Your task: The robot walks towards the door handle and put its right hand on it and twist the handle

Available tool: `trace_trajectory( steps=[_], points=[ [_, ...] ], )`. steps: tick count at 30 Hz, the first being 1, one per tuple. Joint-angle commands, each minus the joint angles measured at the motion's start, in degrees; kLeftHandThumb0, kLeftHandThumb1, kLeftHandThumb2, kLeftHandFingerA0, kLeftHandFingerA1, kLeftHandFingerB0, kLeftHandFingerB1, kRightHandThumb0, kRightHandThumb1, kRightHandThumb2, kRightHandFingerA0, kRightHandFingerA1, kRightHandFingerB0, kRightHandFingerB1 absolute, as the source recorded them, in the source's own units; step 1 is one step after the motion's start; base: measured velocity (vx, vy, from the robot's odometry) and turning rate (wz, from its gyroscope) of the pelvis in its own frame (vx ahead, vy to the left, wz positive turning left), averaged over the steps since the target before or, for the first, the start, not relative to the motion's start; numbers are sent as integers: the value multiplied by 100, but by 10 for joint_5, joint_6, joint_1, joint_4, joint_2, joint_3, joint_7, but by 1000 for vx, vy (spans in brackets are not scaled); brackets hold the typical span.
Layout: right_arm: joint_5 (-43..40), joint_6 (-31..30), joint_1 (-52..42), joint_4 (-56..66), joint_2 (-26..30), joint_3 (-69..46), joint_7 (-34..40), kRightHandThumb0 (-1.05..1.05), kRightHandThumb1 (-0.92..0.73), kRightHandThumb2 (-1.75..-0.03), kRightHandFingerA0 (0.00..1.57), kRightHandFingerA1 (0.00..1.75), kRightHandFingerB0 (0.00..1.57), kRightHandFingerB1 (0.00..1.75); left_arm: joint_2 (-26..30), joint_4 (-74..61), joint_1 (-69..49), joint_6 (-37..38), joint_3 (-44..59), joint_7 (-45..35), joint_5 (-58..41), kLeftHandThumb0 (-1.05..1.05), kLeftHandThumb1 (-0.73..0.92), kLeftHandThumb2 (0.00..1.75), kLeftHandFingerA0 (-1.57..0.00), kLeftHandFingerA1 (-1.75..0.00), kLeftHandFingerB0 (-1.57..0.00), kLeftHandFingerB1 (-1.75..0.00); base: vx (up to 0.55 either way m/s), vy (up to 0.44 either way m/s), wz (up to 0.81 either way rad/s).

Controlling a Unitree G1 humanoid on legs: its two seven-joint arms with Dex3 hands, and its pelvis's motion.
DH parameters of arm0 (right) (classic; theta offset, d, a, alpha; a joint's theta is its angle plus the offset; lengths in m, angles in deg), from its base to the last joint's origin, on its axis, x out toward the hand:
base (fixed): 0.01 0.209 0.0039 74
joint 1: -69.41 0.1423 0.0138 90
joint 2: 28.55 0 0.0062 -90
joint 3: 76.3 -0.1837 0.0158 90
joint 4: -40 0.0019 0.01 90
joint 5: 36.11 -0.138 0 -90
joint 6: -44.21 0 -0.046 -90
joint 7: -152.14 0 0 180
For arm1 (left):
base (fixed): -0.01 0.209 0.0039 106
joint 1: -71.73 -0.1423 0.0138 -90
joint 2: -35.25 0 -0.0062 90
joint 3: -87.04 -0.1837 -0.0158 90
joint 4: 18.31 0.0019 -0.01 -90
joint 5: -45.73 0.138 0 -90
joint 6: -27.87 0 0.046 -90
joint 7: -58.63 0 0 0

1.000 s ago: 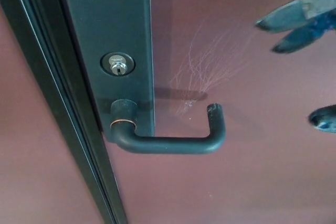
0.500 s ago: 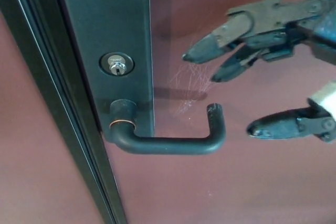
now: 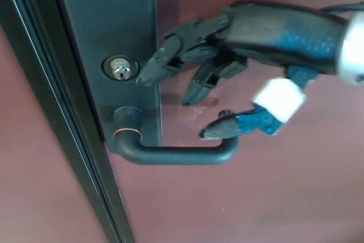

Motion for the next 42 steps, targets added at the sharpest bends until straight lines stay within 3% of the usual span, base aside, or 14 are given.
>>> trace_trajectory(
  steps=[1,12,31,42],
  points=[
    [103,-106,28,-44,-32,66,-31,-54,-55,-57,54,43,41,35,7,2,-1,-11,-7,-17,9,-37,61,58,-67,-45,-46,-38,0,0,0],
    [180,-96,40,-112,-45,132,-76,-55,-55,-57,55,43,31,32,13,0,-3,-6,-12,-21,8,-37,61,58,-66,-45,-47,-38,0,0,0],
    [172,-139,6,-1,32,11,-162,-54,-53,-57,56,45,36,34,12,1,-12,-10,-14,-18,7,-37,61,58,-66,-45,-47,-38,0,0,0],
    [188,-128,-17,19,53,-30,-203,-50,-53,-56,54,44,36,34,12,1,-11,-11,-9,-17,3,-37,61,58,-66,-45,-46,-38,0,0,0]
  ],
)
